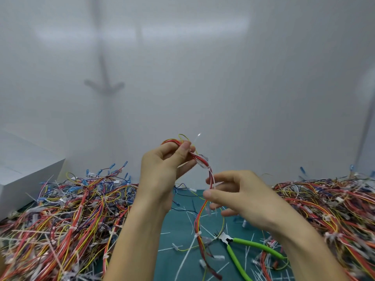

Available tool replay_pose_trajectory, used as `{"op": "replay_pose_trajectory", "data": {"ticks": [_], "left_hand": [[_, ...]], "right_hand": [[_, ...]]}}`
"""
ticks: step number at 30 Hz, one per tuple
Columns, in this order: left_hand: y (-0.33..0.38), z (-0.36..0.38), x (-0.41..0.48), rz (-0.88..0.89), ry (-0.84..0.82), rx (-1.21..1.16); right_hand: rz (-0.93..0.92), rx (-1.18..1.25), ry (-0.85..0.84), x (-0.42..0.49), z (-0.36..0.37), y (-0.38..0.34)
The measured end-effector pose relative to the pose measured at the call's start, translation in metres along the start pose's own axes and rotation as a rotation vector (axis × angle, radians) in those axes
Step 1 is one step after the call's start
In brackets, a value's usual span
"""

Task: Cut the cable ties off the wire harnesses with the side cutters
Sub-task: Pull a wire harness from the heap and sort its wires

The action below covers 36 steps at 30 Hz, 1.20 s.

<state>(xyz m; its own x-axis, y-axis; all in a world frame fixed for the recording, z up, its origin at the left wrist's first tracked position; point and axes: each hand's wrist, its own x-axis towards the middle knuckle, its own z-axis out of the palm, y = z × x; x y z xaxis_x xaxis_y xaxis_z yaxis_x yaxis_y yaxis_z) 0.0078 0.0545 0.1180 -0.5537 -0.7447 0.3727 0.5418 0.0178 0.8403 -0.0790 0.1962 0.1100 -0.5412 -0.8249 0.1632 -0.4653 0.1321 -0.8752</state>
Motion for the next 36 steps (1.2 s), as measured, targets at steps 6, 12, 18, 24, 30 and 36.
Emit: {"op": "replay_pose_trajectory", "data": {"ticks": [6, 12, 18, 24, 30, 36], "left_hand": [[0.006, 0.007, 0.0, -0.033, 0.009, -0.358], [0.013, 0.008, 0.0, -0.218, 0.062, -0.672], [0.014, 0.01, 0.001, -0.387, 0.069, -0.824], [0.011, 0.0, 0.004, -0.416, -0.038, -0.776], [0.01, -0.012, -0.001, -0.28, -0.375, 0.051], [0.018, -0.001, -0.019, -0.167, -0.788, 0.642]], "right_hand": [[0.022, 0.125, -0.012, -0.001, 0.0, -0.001], [-0.094, 0.433, 0.08, -0.003, -0.004, -0.004], [-0.184, 0.562, 0.143, -0.003, -0.002, -0.006], [-0.157, 0.248, 0.025, -0.007, -0.008, -0.007], [-0.095, 0.149, -0.123, -0.011, -0.016, -0.003], [0.055, 0.632, 0.01, 0.004, -0.002, 0.0]]}}
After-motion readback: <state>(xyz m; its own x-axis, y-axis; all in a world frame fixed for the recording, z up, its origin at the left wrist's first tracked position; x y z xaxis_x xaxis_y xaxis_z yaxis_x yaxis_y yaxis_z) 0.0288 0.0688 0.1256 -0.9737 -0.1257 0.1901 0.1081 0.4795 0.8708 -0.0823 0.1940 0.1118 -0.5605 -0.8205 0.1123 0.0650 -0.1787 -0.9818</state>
